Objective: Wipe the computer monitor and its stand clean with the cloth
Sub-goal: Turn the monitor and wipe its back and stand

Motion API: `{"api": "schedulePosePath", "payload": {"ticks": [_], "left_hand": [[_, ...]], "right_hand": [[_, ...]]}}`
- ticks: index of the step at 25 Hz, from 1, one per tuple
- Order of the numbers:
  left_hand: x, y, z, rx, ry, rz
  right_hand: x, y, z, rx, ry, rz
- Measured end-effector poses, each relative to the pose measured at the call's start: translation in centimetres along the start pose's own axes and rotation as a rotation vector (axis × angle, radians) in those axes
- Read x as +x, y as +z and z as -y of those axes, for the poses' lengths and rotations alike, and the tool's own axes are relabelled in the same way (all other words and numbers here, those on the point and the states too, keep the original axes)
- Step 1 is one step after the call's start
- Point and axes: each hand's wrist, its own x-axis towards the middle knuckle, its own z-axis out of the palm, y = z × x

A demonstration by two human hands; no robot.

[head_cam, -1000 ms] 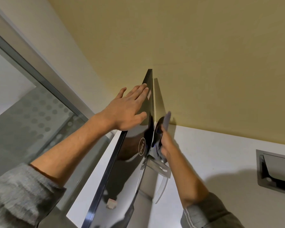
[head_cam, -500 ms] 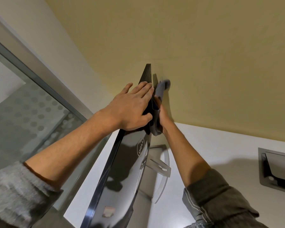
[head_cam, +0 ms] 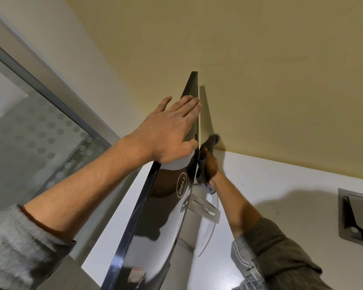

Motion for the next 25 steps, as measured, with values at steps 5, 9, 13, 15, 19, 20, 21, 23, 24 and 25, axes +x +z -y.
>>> {"api": "schedulePosePath", "payload": {"ticks": [5,9,13,15,19,20,21,23,24,25], "left_hand": [[0.1,0.1,0.1,-0.036,0.008,-0.002],[-0.1,-0.2,-0.1,-0.014,0.007,0.003],[-0.8,-0.4,-0.6,0.045,0.022,0.004],[-1.6,-0.5,-1.0,0.065,0.029,0.013],[-3.0,-0.5,-1.4,0.064,0.017,0.047],[-3.4,-0.6,-1.4,0.074,0.014,0.062],[-3.7,-0.6,-1.5,0.085,0.014,0.077],[-4.6,-0.6,-1.7,0.093,0.018,0.093],[-5.0,-0.6,-1.8,0.088,0.020,0.089],[-5.4,-0.5,-1.9,0.079,0.018,0.078]], "right_hand": [[1.5,1.4,1.5,-0.020,-0.045,0.099],[-0.3,-0.6,-0.9,-0.240,0.010,-0.012],[-3.8,-0.8,2.2,-0.062,-0.047,-0.169],[-4.7,0.1,4.0,0.034,-0.152,-0.074],[-5.8,3.7,4.6,-0.260,-0.244,-0.015],[-5.3,3.8,3.6,-0.350,-0.277,-0.011],[-4.9,3.6,2.6,-0.278,-0.219,-0.024],[-5.4,2.7,0.6,-0.056,0.023,-0.074],[-6.0,1.9,-0.2,-0.044,0.090,-0.073],[-6.5,1.3,-1.0,-0.077,0.114,-0.097]]}}
